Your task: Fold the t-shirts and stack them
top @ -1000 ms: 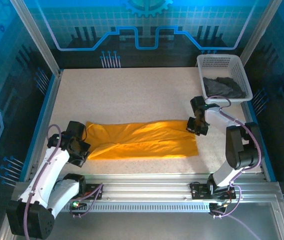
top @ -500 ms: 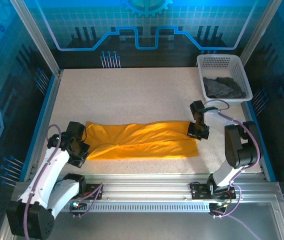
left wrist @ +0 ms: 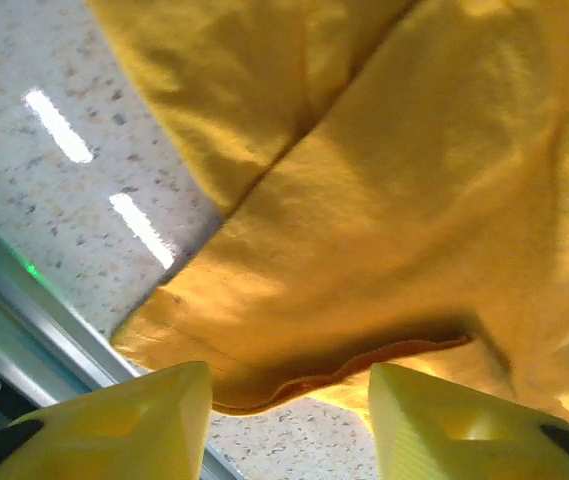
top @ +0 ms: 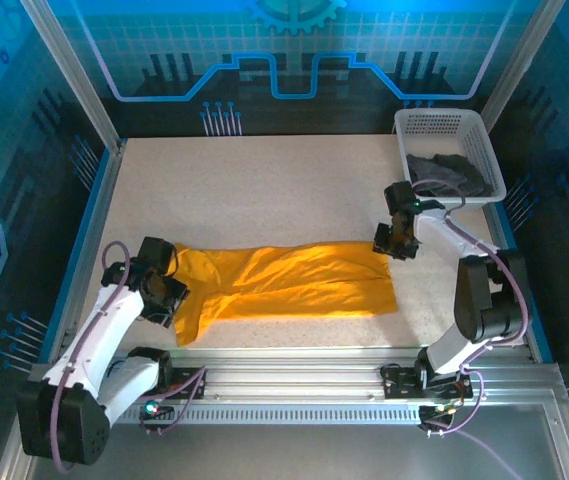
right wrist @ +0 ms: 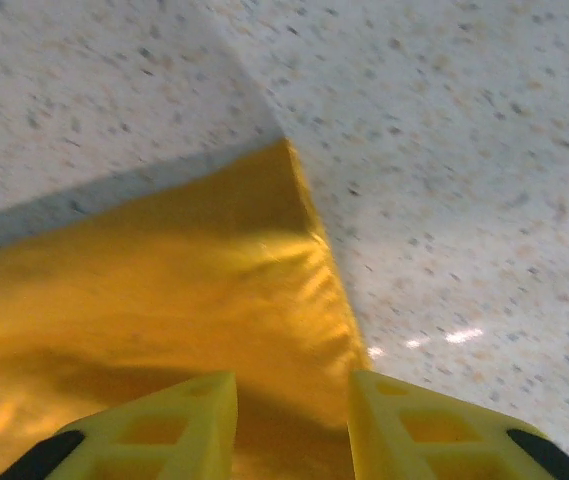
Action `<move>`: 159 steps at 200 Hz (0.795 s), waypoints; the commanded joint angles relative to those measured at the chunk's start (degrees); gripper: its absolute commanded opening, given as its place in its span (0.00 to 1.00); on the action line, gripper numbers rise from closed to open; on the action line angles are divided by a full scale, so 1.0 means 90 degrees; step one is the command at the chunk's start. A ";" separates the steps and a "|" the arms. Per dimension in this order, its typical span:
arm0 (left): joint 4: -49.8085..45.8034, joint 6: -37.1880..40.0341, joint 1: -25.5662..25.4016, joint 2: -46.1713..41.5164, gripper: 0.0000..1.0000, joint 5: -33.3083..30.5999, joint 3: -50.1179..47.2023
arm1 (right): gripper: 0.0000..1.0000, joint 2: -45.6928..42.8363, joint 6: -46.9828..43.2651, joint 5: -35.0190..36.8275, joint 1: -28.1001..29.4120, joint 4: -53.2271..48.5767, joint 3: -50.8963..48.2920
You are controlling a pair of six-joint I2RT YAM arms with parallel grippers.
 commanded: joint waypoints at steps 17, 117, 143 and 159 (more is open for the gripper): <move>0.0935 0.0997 0.0569 0.0929 0.52 0.0410 0.1102 | 0.39 0.0796 -0.0093 -0.0500 -0.0189 -0.0111 0.0593; 0.2061 0.3145 0.1589 0.4500 0.60 0.0772 0.2880 | 0.18 0.2247 0.0006 -0.0270 -0.0307 -0.0620 0.1672; 0.2131 0.3591 0.1424 0.4881 0.55 0.1074 0.3125 | 0.03 0.2324 0.0015 -0.0059 -0.0329 -0.0758 0.1924; 0.2050 0.3757 0.1354 0.5013 0.41 0.1010 0.3144 | 0.00 0.2365 0.0035 0.0030 -0.0342 -0.0823 0.2093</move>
